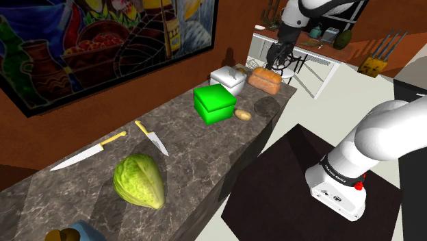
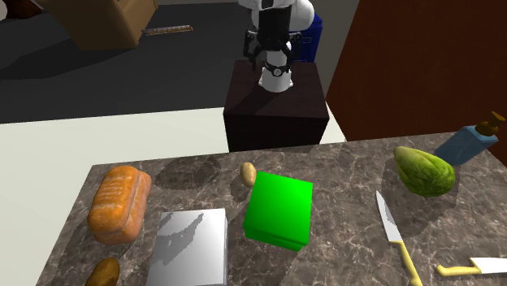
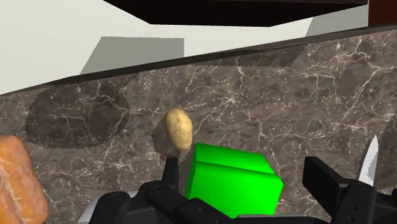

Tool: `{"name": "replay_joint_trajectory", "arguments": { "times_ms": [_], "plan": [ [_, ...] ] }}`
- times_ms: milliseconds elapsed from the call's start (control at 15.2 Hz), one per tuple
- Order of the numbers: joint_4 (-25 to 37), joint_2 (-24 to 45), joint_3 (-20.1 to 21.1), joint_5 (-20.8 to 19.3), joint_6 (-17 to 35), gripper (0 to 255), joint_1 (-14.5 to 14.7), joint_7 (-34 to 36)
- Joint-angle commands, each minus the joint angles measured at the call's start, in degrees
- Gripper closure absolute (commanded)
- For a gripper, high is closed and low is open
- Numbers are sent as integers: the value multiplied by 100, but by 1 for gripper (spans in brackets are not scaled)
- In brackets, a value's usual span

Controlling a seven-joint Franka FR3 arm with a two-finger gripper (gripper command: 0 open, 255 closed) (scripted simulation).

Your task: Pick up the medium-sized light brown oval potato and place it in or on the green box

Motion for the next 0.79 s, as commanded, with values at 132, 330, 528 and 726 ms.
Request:
{"name": "replay_joint_trajectory", "arguments": {
  "times_ms": [132, 330, 528, 726],
  "plan": [
    [-106, 714, -136, 29, 707, 0, -19, -152],
    [-73, 1309, -222, 89, 1175, 0, -21, -272],
    [27, 1941, -297, 185, 1611, 0, -21, -411],
    [190, 2599, -351, 320, 2005, 0, -28, -572]
  ]
}}
